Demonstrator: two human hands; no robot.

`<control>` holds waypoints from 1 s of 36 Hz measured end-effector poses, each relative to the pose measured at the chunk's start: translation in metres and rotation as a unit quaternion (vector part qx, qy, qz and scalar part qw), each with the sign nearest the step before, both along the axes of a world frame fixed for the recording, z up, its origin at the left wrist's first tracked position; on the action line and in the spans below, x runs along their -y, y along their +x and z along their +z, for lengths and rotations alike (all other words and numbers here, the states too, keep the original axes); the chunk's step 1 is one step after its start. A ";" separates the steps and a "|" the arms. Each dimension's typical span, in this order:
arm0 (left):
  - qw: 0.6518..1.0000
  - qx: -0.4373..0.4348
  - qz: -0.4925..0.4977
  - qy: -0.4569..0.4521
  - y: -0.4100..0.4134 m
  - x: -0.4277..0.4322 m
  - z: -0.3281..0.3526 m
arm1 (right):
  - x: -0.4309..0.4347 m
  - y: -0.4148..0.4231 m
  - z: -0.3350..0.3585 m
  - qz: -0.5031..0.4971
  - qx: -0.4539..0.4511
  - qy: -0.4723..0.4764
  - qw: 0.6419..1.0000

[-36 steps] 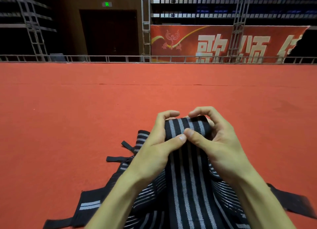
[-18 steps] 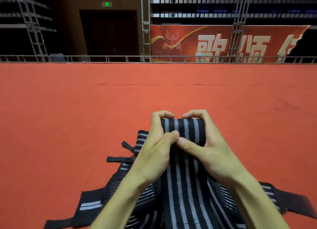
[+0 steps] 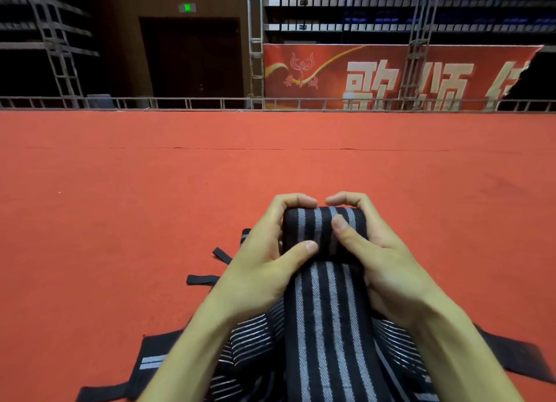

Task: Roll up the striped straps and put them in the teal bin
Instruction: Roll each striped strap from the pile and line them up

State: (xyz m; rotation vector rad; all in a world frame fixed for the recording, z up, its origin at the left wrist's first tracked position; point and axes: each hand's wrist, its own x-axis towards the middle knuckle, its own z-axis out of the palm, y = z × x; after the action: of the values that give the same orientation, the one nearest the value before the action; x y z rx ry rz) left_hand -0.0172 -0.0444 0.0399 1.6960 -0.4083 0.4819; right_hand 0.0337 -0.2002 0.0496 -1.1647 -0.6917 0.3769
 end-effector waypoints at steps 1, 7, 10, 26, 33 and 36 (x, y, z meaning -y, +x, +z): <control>0.999 0.023 0.027 0.023 0.001 0.000 0.000 | 0.000 0.001 -0.001 0.001 -0.003 0.006 1.000; 0.982 0.143 0.095 0.084 0.002 0.003 0.002 | -0.002 0.005 -0.005 -0.018 0.041 -0.015 0.999; 0.982 0.155 0.089 0.066 0.003 0.004 0.001 | -0.006 0.004 -0.006 -0.060 0.074 -0.002 0.995; 0.995 -0.064 0.001 -0.074 -0.004 0.012 0.001 | 0.001 0.005 -0.001 -0.075 0.099 0.025 0.992; 0.992 -0.025 -0.025 -0.121 -0.002 0.014 -0.002 | 0.002 0.002 -0.001 -0.084 0.106 -0.030 0.990; 0.988 -0.043 -0.040 -0.142 -0.001 0.014 -0.002 | 0.002 0.001 0.000 -0.090 0.146 -0.031 0.985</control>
State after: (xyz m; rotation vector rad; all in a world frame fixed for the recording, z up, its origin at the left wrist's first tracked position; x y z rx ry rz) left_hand -0.0187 -0.0585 0.0375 1.4132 -0.3263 0.3862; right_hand 0.0343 -0.2022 0.0497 -1.3452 -0.8250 0.0747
